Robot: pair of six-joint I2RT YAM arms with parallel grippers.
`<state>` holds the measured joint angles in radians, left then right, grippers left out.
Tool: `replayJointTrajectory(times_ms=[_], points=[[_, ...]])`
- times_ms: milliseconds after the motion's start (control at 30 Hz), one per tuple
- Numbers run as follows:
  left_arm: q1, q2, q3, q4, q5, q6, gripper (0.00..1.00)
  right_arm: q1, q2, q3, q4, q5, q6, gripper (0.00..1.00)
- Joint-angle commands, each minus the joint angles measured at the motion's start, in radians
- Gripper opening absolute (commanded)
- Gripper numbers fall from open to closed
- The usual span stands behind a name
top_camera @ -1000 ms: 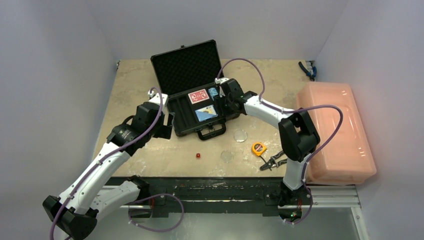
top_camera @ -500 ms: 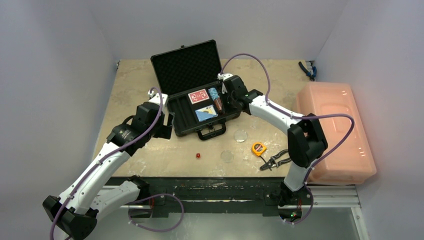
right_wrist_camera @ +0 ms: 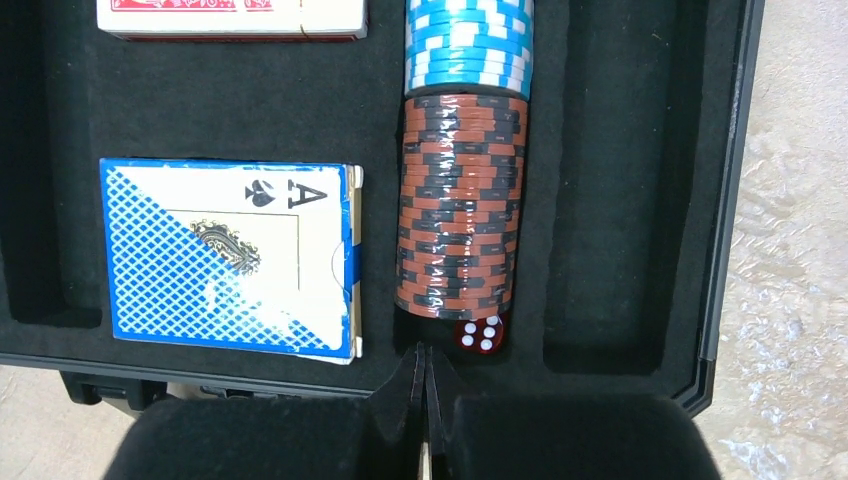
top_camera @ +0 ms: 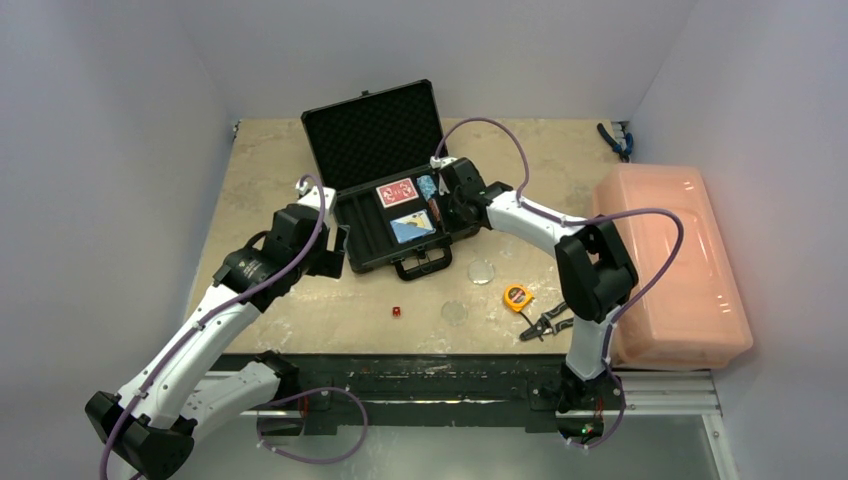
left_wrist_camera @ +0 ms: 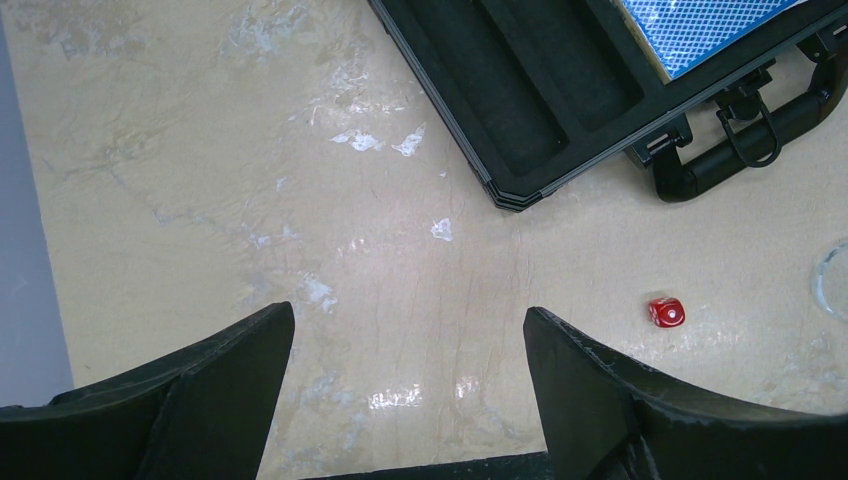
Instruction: Pack up texas hold em set
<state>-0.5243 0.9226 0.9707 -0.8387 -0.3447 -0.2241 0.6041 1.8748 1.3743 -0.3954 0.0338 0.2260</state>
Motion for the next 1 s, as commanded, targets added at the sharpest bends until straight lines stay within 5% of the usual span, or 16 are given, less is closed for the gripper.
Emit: replayJointTrajectory(times_ms=[0, 700, 967], points=[[0.003, -0.014, 0.035, 0.010, -0.004, 0.007, 0.85, 0.004, 0.007, 0.041, 0.038, -0.016, 0.019, 0.00], [0.003, -0.008, 0.036, 0.011, -0.005, 0.009, 0.85, 0.003, 0.037, 0.016, 0.021, 0.240, 0.015, 0.00], [0.003, -0.008, 0.036, 0.011, -0.005, 0.009, 0.85, 0.003, 0.027, 0.025, 0.015, 0.192, 0.007, 0.01]])
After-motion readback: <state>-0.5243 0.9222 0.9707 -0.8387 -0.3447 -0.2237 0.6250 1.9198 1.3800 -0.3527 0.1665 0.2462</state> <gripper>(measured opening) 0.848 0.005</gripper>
